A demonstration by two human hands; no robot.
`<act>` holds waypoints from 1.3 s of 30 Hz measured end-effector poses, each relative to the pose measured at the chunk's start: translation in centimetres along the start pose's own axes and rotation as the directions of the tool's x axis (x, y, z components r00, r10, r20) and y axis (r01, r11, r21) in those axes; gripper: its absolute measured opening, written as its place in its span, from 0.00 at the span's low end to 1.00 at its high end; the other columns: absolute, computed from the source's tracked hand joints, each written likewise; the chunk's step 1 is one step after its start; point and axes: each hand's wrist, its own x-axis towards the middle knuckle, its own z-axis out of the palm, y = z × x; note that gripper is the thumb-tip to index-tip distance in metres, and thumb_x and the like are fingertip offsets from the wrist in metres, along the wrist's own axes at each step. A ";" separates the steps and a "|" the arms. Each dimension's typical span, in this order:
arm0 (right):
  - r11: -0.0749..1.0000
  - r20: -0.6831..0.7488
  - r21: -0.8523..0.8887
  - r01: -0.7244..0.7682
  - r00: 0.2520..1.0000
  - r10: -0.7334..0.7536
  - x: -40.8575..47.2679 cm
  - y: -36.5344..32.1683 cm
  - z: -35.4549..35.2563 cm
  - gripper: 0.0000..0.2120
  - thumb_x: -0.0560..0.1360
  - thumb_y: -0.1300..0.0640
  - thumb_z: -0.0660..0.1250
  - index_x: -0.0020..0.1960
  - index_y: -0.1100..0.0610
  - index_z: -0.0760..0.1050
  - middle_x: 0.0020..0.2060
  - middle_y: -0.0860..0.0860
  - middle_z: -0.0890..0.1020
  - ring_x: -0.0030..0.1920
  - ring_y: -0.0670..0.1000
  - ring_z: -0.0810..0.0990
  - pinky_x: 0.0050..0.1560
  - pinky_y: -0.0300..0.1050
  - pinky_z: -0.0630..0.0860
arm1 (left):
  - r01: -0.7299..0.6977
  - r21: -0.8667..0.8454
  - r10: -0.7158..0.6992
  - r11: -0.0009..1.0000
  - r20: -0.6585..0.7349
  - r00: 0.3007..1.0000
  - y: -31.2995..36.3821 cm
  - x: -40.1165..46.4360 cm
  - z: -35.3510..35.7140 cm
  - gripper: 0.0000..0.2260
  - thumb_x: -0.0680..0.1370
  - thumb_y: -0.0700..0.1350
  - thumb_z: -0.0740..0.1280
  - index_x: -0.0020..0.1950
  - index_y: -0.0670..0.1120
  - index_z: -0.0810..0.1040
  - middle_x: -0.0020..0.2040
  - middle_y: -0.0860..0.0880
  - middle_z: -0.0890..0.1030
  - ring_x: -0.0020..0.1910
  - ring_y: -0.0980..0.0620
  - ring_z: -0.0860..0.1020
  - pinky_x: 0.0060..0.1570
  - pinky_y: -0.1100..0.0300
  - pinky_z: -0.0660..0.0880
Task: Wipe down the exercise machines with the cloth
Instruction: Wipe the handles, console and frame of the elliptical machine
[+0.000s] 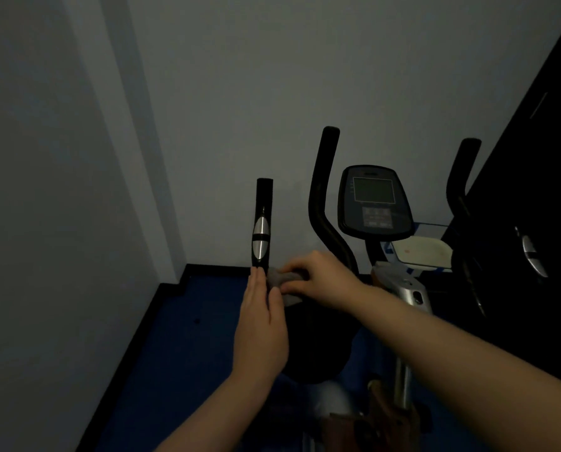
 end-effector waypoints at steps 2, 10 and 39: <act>0.995 0.052 -0.095 -0.014 0.998 0.019 -0.4 0.9 -0.9 0.19 0.71 0.49 0.74 0.61 0.49 0.79 0.55 0.50 0.83 0.56 0.49 0.79 0.59 0.48 0.75 | 0.013 -0.009 -0.013 1.000 0.006 1.000 0.0 -0.1 -0.1 0.23 0.83 0.52 0.50 0.78 0.55 0.50 0.75 0.64 0.51 0.73 0.67 0.52 0.67 0.72 0.50; 0.999 0.051 0.006 -0.041 0.998 0.040 0.9 -0.6 0.4 0.17 0.75 0.48 0.69 0.63 0.50 0.78 0.54 0.53 0.83 0.54 0.51 0.79 0.55 0.46 0.75 | 0.015 -0.012 -0.015 1.000 0.025 1.000 -0.2 0.1 -0.2 0.23 0.83 0.54 0.50 0.78 0.57 0.49 0.73 0.66 0.50 0.72 0.68 0.52 0.67 0.71 0.50; 0.926 -0.608 0.326 -0.191 0.707 0.361 -9.2 3.7 3.5 0.17 0.77 0.56 0.67 0.65 0.49 0.76 0.56 0.48 0.75 0.58 0.48 0.73 0.60 0.44 0.72 | -0.158 0.288 0.097 0.945 0.215 0.972 2.7 2.2 1.1 0.24 0.83 0.51 0.57 0.78 0.50 0.57 0.77 0.55 0.58 0.75 0.58 0.57 0.75 0.57 0.56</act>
